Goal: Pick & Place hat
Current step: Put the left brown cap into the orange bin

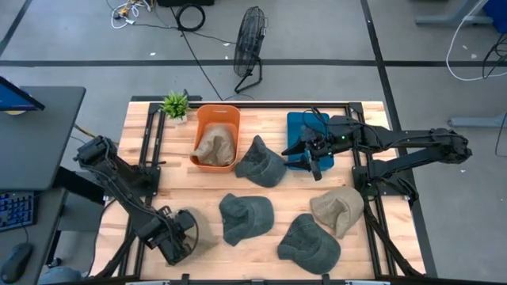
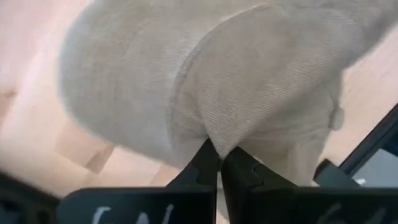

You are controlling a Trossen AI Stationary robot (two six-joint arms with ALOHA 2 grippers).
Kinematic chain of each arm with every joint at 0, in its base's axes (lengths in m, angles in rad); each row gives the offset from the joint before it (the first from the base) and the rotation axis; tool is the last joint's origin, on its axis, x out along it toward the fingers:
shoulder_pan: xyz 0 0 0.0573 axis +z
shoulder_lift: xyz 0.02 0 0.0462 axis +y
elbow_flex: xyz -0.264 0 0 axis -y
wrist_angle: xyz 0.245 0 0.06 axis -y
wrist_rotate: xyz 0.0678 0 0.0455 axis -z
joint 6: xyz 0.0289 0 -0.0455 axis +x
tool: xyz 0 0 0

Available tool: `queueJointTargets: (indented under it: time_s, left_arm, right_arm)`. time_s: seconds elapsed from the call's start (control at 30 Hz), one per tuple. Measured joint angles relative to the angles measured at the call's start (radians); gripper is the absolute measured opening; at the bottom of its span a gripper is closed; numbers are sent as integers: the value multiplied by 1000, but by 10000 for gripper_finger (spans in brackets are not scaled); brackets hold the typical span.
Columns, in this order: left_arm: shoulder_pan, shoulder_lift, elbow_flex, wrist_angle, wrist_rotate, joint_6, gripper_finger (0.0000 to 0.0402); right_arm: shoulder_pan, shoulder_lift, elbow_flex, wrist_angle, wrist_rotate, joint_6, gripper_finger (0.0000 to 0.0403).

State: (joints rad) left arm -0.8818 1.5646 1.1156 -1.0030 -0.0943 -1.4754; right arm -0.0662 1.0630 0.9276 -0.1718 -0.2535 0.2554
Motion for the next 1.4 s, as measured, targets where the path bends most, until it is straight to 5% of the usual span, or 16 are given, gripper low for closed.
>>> queueJointTargets:
  time_s: [0.53,0.97,1.4]
  left_arm:
    - [0,-1,456,-429,-156,82,4]
    - [24,-1,617,-501,-399,186,4]
    - [149,-3,673,-567,-495,377,4]
  right_arm:
    - [3,0,0,3,1,24,196]
    - [3,0,0,5,0,24,196]
    - [3,0,0,7,0,24,196]
